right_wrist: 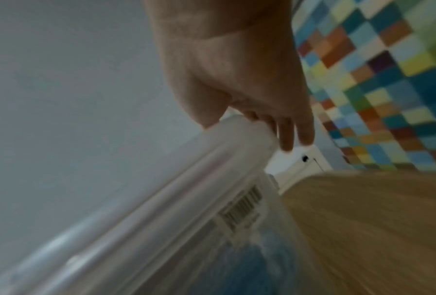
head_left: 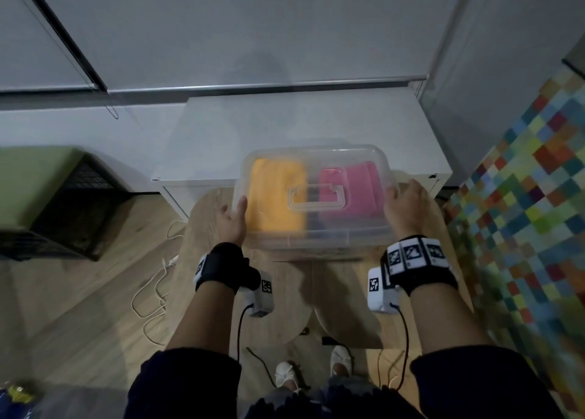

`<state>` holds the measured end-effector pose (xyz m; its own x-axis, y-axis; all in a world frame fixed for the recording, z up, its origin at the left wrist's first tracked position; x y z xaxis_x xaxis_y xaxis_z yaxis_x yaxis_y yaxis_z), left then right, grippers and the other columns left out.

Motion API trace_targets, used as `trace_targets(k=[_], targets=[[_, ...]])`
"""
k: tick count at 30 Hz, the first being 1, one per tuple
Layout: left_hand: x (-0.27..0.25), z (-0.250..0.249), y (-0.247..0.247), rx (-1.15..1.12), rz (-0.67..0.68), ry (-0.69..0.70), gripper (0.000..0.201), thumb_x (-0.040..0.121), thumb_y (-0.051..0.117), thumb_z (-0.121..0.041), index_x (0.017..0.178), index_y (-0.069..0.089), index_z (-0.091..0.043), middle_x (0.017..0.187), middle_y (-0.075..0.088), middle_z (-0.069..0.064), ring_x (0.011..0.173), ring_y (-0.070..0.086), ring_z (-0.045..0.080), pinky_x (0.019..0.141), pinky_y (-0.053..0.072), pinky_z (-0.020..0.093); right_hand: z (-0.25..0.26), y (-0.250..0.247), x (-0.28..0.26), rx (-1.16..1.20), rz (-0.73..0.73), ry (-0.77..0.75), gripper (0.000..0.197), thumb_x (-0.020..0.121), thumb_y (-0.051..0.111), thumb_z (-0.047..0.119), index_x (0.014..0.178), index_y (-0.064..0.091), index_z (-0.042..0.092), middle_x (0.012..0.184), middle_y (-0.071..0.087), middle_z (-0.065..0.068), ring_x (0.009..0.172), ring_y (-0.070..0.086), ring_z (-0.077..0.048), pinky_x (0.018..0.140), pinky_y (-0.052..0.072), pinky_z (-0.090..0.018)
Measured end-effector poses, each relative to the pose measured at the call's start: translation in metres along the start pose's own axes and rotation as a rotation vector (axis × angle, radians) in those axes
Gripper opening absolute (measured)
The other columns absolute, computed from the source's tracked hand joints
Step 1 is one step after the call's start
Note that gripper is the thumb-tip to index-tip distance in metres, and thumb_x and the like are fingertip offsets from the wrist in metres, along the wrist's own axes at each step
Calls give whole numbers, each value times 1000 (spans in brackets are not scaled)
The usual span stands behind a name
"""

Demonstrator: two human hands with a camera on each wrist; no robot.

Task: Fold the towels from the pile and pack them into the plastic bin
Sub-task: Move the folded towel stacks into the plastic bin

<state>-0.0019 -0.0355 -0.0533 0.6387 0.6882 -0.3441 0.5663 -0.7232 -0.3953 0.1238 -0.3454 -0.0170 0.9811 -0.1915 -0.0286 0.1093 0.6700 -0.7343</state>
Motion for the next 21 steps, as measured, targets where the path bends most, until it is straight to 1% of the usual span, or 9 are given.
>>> trace_targets(k=[2,4,5,7,10,12,14,18,21], targets=[[5,13,10,-125,43,-158,96,66,57,-76,135,43,-11,138,46,16,120,48,36,101,42,50,-24,14,7,166,213,251,66,97,37,45,144,28,0,146,36,-22,132,38,-34,101,34,-36],[4,9,10,-124,42,-151,78,80,53,-65,135,44,-10,138,47,12,122,47,33,103,38,38,-44,35,7,339,381,482,82,89,33,67,146,26,8,149,33,-17,134,37,-33,107,32,-42],[7,8,7,-75,6,-133,65,90,48,-54,135,45,-7,136,48,11,124,46,32,99,36,30,-48,41,9,359,425,531,90,82,31,76,146,30,12,148,36,-15,133,39,-32,110,33,-44],[-3,-6,2,-30,-59,-93,63,91,49,-50,133,48,-4,132,52,14,123,48,31,94,36,29,-51,50,14,356,505,553,102,71,32,86,144,35,14,147,37,-15,132,41,-33,110,32,-50],[16,-2,4,-104,-139,-9,62,81,67,-45,127,55,-4,123,60,13,114,57,29,91,43,32,-52,64,18,534,589,569,106,45,68,80,130,52,19,135,54,-13,122,52,-32,105,38,-52],[18,-4,3,-131,-182,25,63,80,71,-38,129,53,-3,126,59,13,115,57,27,94,44,31,-59,72,27,634,532,546,101,31,80,67,118,61,21,119,65,-8,113,59,-29,100,44,-49],[21,-5,3,-103,-196,51,63,82,69,-36,131,51,-3,130,57,12,118,55,25,97,41,30,-53,64,22,655,398,514,103,30,85,63,119,59,19,111,67,-1,107,62,-23,90,50,-42],[24,-10,4,-52,-201,122,53,86,65,-35,127,55,-3,124,60,14,114,56,26,81,38,21,-30,26,16,369,-160,99,55,78,73,32,120,49,5,117,52,-6,106,52,-19,78,49,-28],[25,-16,3,-1,-199,176,48,88,61,-32,125,56,-1,119,62,14,111,57,27,67,31,11,-28,32,16,351,-172,37,66,83,68,32,137,36,9,134,43,-12,114,53,-27,84,54,-33]])
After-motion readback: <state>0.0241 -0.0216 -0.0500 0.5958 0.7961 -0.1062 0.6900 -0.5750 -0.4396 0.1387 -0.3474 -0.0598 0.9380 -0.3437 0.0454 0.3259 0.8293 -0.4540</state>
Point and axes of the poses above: each hand's wrist, its own x-axis towards the middle knuckle, its own y-axis out of the palm, z = x × y, the point moved 6 cm from there along x, towards the middle knuckle
